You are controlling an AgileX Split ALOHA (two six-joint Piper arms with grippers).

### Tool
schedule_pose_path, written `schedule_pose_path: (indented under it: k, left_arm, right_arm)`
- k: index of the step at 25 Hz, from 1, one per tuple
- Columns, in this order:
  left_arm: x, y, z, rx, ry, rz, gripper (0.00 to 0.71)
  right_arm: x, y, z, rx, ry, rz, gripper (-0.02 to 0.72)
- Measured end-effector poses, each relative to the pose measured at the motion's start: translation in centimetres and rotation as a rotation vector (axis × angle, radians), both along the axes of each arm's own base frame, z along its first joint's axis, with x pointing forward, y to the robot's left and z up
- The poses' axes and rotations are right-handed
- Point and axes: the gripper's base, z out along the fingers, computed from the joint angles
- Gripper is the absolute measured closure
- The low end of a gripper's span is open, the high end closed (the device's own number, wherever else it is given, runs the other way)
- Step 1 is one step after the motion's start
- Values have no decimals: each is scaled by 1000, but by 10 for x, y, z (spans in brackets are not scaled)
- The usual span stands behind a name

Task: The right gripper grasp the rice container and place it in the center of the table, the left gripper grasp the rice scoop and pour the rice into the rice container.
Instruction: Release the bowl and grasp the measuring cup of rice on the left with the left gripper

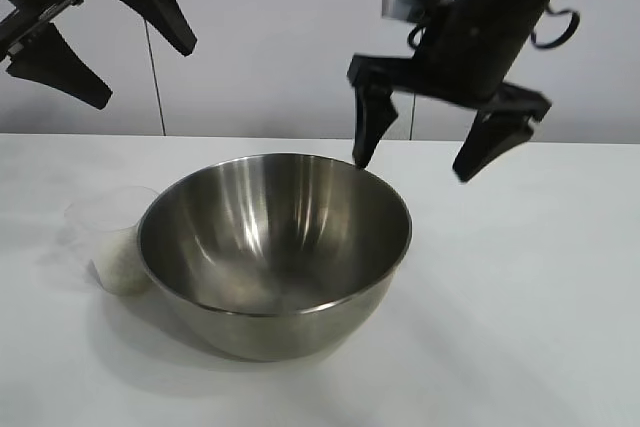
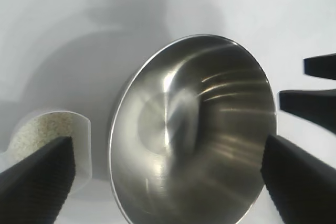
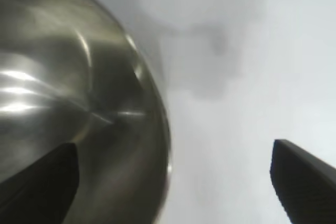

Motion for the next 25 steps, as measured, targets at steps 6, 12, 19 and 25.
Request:
schedule_pose_path:
  k: [6,12,19,25]
  left_arm:
    - [0,0,0,0,0,0,15]
    - [0,0,0,0,0,0,15]
    - [0,0,0,0,0,0,15]
    - [0,0,0,0,-3,2,15]
  right_arm:
    - [14,-55,35,-103,3,-82,10]
    - [12,-83,39,-140,27,-105,10]
    - [-18,-121,92,-162,-101,-165,19]
    - [-115,-128,136,-170,-223,-157,34]
